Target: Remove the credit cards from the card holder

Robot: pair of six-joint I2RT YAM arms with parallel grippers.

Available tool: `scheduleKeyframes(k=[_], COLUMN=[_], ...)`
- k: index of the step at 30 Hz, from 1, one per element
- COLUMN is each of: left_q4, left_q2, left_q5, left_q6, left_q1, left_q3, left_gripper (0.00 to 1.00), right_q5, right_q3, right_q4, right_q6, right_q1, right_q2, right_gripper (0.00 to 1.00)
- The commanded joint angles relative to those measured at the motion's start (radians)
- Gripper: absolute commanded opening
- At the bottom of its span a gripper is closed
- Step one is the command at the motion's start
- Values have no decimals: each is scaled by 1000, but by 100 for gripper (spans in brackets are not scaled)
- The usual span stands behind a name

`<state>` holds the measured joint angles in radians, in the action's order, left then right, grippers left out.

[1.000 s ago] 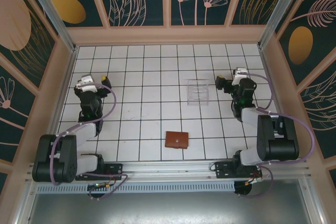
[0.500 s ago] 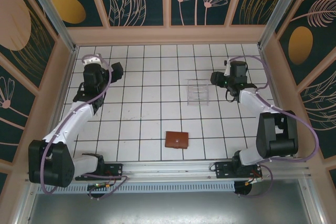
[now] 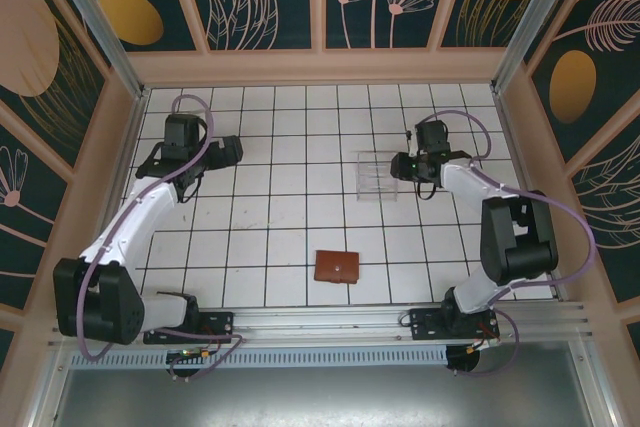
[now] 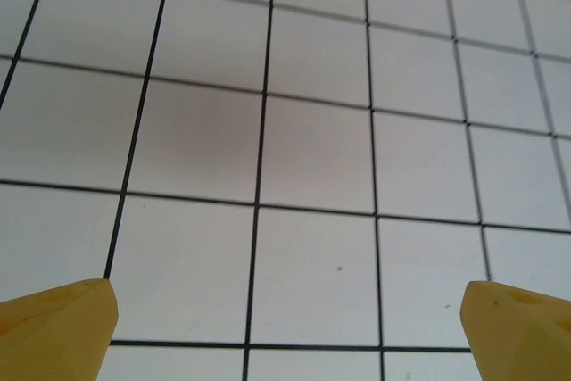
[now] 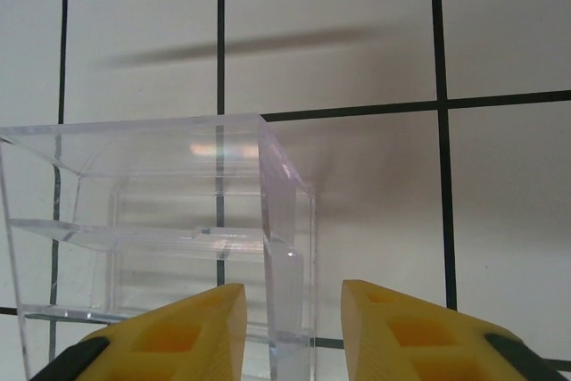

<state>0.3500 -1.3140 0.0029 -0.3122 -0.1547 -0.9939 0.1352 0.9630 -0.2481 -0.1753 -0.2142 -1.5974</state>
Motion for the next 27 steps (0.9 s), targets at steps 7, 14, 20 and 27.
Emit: scheduleKeyframes(k=[7, 14, 20, 27], left_q4=[50, 48, 50, 53], left_q2=[4, 16, 13, 12], left_q5=[-57, -81, -84, -84], left_q6=[33, 41, 44, 46], left_q1=[-1, 0, -1, -1], left_q3=[15, 16, 16, 16], left_gripper=[99, 99, 99, 99], right_q5=[21, 11, -12, -57], right_q3=[65, 94, 115, 163], right_q4=[-17, -29, -57, -78], right_q6=[-26, -38, -41, -76], right_q1=[-16, -28, -44, -83], right_q2=[-69, -93, -105, -114], right_gripper=[27, 16, 10, 2])
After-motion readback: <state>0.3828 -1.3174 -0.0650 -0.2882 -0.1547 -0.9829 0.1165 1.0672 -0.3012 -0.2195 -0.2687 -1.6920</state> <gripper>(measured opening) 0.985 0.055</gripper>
